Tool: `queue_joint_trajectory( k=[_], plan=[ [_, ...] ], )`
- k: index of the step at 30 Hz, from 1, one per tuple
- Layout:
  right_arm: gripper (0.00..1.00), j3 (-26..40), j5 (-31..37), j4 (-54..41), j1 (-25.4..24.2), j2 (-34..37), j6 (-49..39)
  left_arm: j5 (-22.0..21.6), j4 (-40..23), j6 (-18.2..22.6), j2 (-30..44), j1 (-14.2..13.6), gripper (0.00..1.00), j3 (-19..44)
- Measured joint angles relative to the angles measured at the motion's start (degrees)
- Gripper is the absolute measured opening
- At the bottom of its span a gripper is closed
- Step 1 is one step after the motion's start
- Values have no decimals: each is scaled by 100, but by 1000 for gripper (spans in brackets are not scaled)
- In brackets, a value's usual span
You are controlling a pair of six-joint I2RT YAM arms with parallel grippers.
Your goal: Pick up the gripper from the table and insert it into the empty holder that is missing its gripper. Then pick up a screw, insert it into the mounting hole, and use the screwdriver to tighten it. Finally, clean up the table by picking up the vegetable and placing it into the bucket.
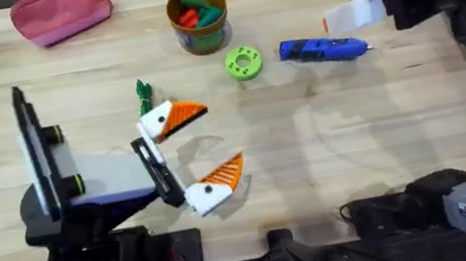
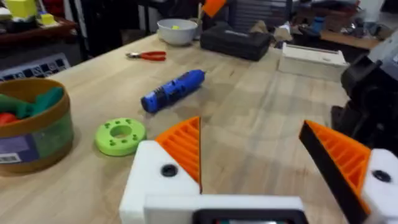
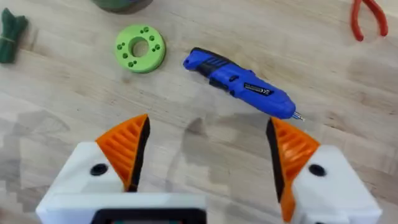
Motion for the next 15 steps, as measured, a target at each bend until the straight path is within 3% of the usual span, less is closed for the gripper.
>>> queue_joint_trajectory(
  k=[4, 7, 10, 15],
  plan=[
    [994, 0, 2, 7, 0, 0, -1, -248, 116, -322, 0, 0, 985, 52],
    [994, 0, 0, 16, 0, -1, -1, -503, -365, -451, 1, 0, 986, 441],
    [994, 0, 0, 12, 0, -1, -1, -950, -1273, -385, 57, 0, 986, 1193],
    [994, 0, 0, 4, 0, 0, 45, -2068, -3073, 320, 781, 0, 986, 2753]
  ],
)
